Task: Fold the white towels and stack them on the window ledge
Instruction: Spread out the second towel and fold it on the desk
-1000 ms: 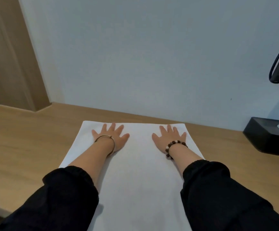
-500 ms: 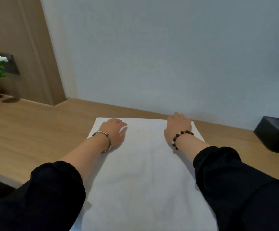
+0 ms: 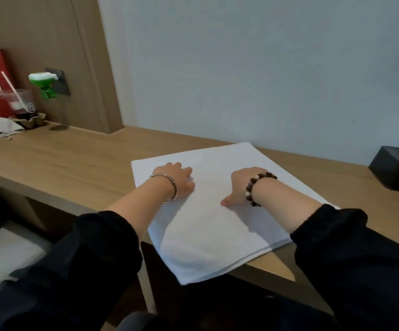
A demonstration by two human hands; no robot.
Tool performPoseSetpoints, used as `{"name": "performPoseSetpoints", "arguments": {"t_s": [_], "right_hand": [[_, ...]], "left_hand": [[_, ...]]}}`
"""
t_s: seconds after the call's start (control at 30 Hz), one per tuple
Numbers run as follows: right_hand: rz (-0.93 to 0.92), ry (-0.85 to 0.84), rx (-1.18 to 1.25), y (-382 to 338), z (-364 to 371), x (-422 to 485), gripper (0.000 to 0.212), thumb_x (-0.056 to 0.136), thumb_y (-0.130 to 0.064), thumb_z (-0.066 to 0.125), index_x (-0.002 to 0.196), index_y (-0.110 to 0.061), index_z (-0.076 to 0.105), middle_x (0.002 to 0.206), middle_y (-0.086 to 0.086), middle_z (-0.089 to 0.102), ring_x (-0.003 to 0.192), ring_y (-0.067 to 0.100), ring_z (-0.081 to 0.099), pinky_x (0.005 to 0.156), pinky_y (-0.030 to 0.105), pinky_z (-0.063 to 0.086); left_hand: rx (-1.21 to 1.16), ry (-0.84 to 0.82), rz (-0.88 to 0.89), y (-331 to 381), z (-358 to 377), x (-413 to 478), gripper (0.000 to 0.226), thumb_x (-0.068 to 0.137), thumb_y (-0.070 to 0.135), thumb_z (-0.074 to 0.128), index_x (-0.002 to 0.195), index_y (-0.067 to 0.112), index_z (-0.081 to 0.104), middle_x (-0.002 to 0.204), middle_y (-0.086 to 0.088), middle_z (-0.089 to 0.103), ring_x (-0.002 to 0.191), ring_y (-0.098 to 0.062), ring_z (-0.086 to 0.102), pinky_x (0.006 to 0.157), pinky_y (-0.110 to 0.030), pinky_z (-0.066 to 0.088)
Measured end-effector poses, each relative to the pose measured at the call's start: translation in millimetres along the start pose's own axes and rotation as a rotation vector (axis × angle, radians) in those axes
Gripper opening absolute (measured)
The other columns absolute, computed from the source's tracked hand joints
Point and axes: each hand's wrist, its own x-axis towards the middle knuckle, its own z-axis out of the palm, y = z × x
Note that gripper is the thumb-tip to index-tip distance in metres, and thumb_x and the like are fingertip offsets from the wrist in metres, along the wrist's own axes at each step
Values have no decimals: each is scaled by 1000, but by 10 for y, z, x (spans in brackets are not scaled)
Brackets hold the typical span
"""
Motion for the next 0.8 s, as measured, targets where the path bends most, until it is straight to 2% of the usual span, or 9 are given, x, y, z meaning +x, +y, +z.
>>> {"name": "performPoseSetpoints", "arguments": {"t_s": [0.1,0.17,0.23,0.3,0.37,0.47,0.6,0.73,0.8], "right_hand": [[-36,-70,12,118,82,135,56,93,-51,48,123,-4,56,124,13,61,108,30,60,87,36,49],[-93,-81,99,181,142,149,49,98,-34,47,138,-7,42,139,11,48,123,29,50,100,35,41],[-151,-72,226,234,213,130,49,100,-16,39,148,-17,27,151,4,33,135,23,36,106,31,30],[-166,-51,385,288,306,130,52,98,-8,34,147,-24,27,155,-3,24,139,20,29,109,29,25],[-144,-2,582,361,407,169,52,93,-6,37,141,-26,37,154,-3,28,138,19,30,108,30,27],[-90,130,753,453,503,251,34,95,-17,42,127,-20,50,144,-1,41,132,19,38,103,29,33],[-4,233,666,597,468,515,30,94,-27,43,120,-18,56,133,2,49,120,20,46,96,30,37],[137,256,582,832,355,855,39,96,-26,42,133,-14,48,139,9,44,127,27,40,102,34,37],[187,268,552,948,307,1038,40,98,-22,41,136,-9,44,139,12,44,122,29,46,93,32,40]], "left_hand": [[150,-28,-50,67,-158,-148,40,94,41,31,114,18,56,108,-5,58,103,-26,54,76,-32,40],[238,-67,-38,141,-226,-245,36,95,41,34,101,16,58,91,-2,54,88,-25,53,71,-29,41],[207,-81,-34,215,-235,-297,30,96,40,36,93,17,54,89,-2,53,83,-25,51,70,-29,39],[127,4,-45,263,-194,-303,29,97,35,36,97,15,58,98,-4,60,85,-24,52,70,-29,38],[56,115,-50,274,-124,-248,33,98,30,33,109,14,60,113,-6,59,99,-25,54,74,-31,39],[-105,66,-39,210,-18,-102,38,97,33,32,128,19,50,130,-5,47,122,-25,40,92,-38,38],[-193,-88,-109,-39,-8,179,43,92,40,38,131,23,49,135,-7,44,125,-29,39,101,-42,37],[-151,-82,-181,-282,-62,526,45,97,38,36,136,18,45,139,-11,44,127,-29,42,102,-33,35],[-205,-54,-254,-416,-12,685,45,98,34,34,139,16,40,141,-11,42,128,-29,42,102,-33,36]]}}
